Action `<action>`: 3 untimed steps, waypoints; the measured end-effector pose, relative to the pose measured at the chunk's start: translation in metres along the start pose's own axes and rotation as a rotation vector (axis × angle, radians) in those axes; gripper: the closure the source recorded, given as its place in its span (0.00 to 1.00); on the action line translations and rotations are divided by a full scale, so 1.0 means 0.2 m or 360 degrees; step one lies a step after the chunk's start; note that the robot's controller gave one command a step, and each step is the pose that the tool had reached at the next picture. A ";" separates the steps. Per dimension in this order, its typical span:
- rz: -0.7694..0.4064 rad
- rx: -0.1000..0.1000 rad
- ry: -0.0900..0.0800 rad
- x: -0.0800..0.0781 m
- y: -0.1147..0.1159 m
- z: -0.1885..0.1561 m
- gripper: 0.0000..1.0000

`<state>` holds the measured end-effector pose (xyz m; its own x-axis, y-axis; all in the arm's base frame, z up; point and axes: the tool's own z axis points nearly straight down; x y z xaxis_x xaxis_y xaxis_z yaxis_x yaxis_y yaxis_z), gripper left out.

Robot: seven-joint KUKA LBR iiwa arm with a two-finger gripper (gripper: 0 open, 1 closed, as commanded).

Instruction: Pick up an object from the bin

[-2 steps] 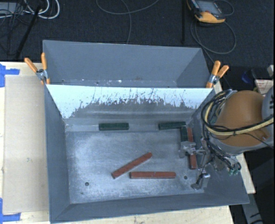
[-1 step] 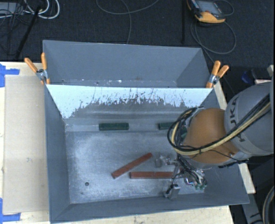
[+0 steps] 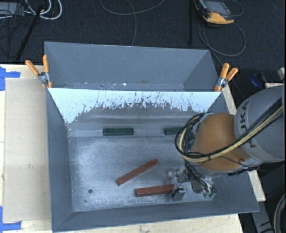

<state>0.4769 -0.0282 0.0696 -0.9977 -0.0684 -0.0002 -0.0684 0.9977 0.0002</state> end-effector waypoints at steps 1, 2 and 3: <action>0.0178 0.0000 -0.0013 -0.06 0.10 -0.70 1.00; 0.0173 0.0001 0.0001 -0.05 0.10 -0.68 0.00; 0.0055 -0.0004 0.0011 -0.18 0.41 -0.29 0.00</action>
Offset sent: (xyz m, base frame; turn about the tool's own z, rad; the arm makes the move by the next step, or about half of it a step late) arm 0.0092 0.0192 0.1357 0.1127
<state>0.5073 0.0568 0.1279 -0.9994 -0.0341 0.0068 -0.0341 0.9994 0.0027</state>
